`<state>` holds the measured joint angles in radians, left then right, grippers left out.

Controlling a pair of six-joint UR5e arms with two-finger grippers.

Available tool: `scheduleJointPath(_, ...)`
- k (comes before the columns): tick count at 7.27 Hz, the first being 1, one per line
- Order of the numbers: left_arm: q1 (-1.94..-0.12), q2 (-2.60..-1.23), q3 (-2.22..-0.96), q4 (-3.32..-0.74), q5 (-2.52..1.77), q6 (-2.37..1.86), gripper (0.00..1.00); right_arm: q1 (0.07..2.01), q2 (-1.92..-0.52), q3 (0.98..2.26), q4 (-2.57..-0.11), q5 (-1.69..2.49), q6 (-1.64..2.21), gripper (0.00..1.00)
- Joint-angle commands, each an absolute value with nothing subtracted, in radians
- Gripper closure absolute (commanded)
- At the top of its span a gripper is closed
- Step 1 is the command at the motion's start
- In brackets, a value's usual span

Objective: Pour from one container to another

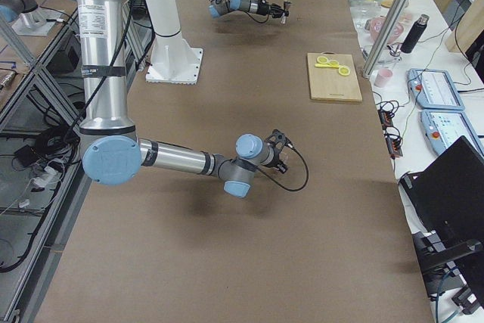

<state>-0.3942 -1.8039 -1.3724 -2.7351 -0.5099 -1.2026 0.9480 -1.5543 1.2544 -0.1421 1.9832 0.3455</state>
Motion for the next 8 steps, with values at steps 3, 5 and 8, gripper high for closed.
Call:
scheduleJointPath(3, -0.393, -1.813, -1.327, -2.734, -0.469, -1.219, 1.0, 0.948, -1.555, 1.255, -0.138, 1.987, 0.356, 0.0)
scheduleJointPath(5, -0.393, -1.816, -1.327, -2.706, -0.468, -1.251, 1.0, 0.95, -1.566, 1.272, -0.137, 1.993, 0.357, 0.0)
scheduleJointPath(8, -0.393, -1.819, -1.328, -2.654, -0.469, -1.304, 1.0, 0.962, -1.6, 1.29, -0.137, 2.014, 0.353, 0.0)
